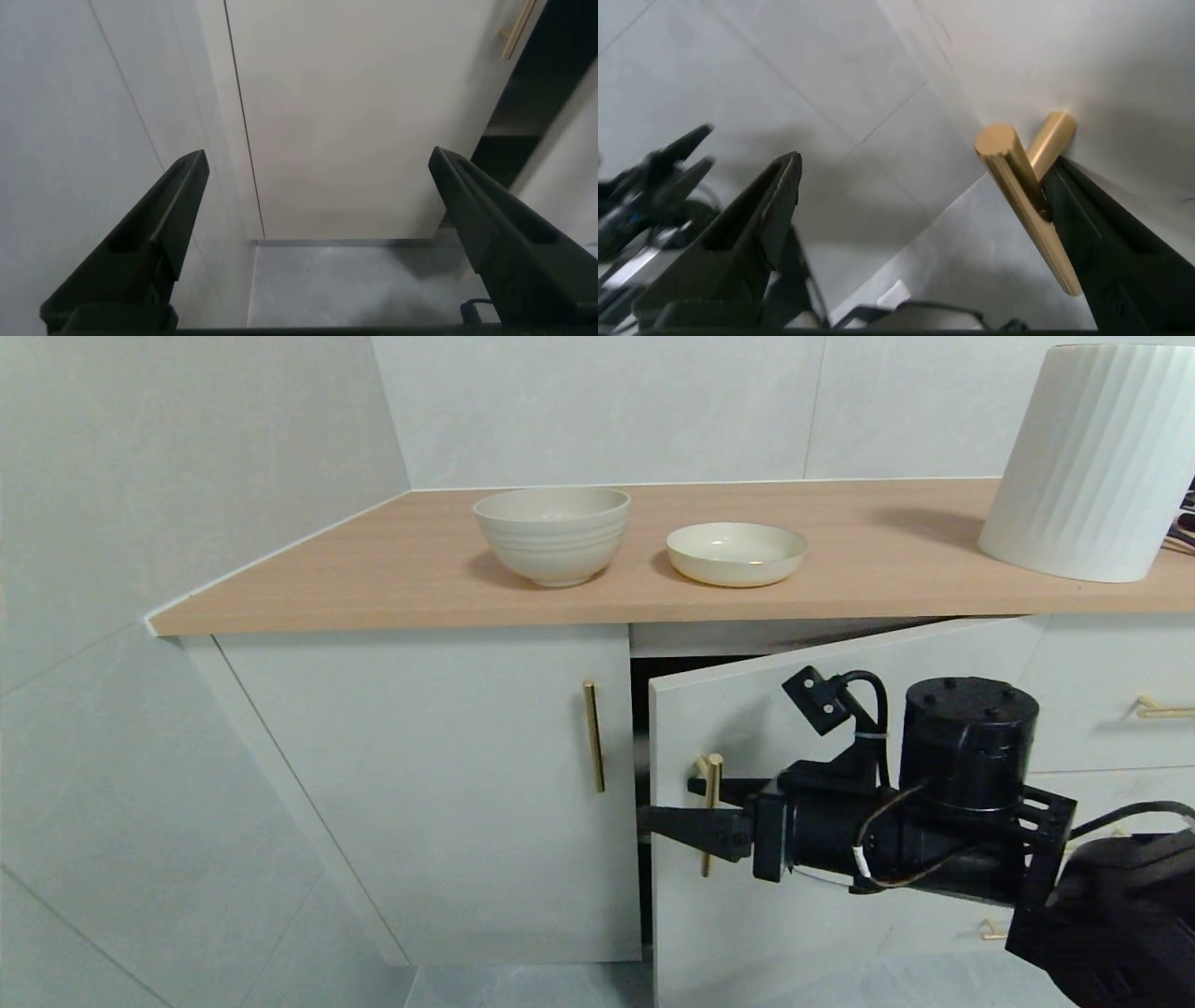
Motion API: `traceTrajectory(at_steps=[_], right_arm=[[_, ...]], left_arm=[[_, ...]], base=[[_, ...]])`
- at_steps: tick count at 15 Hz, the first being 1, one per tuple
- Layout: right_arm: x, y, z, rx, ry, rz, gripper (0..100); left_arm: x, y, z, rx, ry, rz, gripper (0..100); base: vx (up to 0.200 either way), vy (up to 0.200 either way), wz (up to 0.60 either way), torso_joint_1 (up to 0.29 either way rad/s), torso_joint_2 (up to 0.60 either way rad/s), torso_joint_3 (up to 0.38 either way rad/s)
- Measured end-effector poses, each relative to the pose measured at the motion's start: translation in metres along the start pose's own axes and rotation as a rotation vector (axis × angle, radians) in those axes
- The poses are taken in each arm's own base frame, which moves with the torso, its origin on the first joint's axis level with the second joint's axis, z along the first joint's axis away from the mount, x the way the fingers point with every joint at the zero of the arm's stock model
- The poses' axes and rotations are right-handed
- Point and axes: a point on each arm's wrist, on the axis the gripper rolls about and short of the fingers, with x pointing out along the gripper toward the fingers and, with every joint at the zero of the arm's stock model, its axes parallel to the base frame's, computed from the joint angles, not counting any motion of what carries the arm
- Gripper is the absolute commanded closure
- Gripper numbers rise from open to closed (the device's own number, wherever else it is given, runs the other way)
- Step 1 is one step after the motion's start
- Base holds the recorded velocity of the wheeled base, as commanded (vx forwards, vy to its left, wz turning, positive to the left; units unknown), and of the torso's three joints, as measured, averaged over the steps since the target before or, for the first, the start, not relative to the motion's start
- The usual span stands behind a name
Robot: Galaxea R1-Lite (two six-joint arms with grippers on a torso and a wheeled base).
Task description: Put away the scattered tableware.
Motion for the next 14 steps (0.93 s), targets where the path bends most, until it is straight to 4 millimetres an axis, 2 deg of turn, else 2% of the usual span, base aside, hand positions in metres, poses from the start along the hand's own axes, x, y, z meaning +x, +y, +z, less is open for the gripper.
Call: traceTrajectory(at_steps=[4,10,11,14], right_arm=[[-0.02,0.015,-0.008,-0.002,0.016,0.018,0],[-0.026,0.02,-0.01,-0.004,0.018,0.027,0],[-0.025,0.021,-0.01,-0.004,0.019,0.03,0],[-0.024,0.023,-0.011,-0.005,0.024,0.034,0]], left_arm=[[0.0,0.0,0.0,0.001,0.0,0.0,0],[-0.001,0.0,0.003,0.013,-0.014,-0.021,0],[-0.002,-0.001,0.008,0.014,-0.029,-0.043,0],[-0.016,-0.004,0.04,0.015,-0.043,-0.203,0]], base=[[0.0,0.0,0.0,0.0,0.0,0.0],[0.0,0.0,0.0,0.0,0.0,0.0],[0.0,0.0,0.0,0.0,0.0,0.0],[0.0,0.0,0.0,0.0,0.0,0.0]])
